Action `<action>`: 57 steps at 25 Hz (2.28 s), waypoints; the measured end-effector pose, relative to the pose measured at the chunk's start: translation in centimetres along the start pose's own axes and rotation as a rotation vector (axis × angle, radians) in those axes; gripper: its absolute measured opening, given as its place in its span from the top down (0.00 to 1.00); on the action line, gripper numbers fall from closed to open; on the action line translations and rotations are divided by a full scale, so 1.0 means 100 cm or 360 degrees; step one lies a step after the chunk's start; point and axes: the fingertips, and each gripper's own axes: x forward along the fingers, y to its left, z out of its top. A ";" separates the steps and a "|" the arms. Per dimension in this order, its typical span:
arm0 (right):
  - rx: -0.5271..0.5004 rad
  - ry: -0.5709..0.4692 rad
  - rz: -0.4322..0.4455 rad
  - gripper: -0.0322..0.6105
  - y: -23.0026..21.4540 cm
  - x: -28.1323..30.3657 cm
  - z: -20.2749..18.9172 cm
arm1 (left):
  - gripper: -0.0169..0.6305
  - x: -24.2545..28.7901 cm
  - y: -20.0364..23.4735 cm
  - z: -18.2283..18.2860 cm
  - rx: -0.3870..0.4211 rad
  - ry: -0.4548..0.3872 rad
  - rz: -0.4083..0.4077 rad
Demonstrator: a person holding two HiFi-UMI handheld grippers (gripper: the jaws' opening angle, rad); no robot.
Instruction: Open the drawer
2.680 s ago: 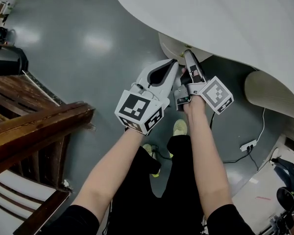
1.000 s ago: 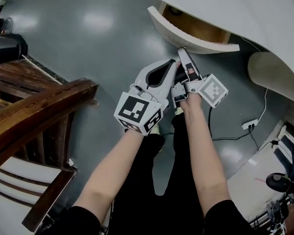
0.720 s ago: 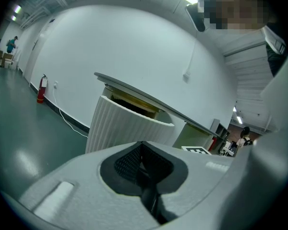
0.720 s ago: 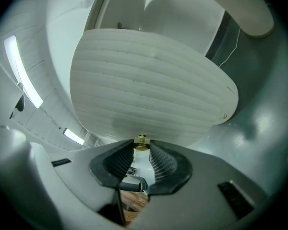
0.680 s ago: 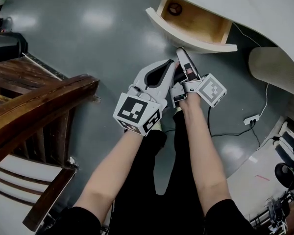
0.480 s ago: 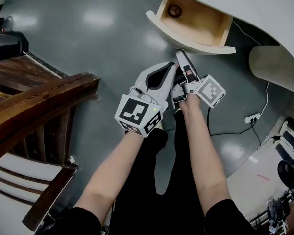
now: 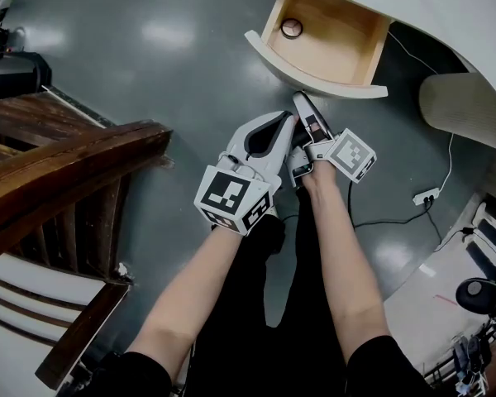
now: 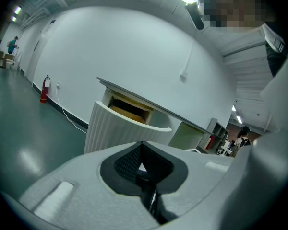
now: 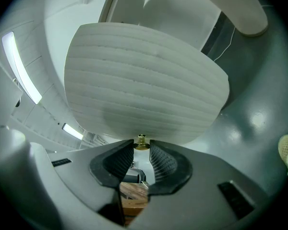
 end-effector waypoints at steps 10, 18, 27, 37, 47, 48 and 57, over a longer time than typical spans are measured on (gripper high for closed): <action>0.0027 0.0051 -0.0064 0.78 -0.002 -0.014 -0.022 | 0.96 -0.023 -0.005 0.002 0.0000 0.0000 0.0019; 0.0141 0.0052 0.0017 0.76 0.001 -0.017 -0.027 | 0.96 -0.036 -0.006 0.006 0.0002 0.0002 0.0028; -0.0025 0.0151 -0.0076 0.90 0.028 -0.057 -0.041 | 0.96 -0.055 -0.017 0.023 0.0013 0.0034 0.0025; -0.0490 0.0307 -0.0023 0.92 0.169 -0.101 -0.032 | 0.96 -0.101 -0.062 0.098 0.0085 0.0096 -0.0060; -0.0904 0.0249 0.0098 0.93 0.302 -0.124 0.005 | 0.96 -0.134 -0.098 0.187 0.0123 -0.0020 -0.0057; -0.0943 0.0239 0.0114 0.92 0.312 -0.124 0.010 | 0.96 -0.134 -0.100 0.194 0.0130 -0.0036 -0.0058; -0.1291 0.0209 0.0140 0.93 0.387 -0.142 0.021 | 0.96 -0.155 -0.134 0.244 0.0178 -0.0076 -0.0067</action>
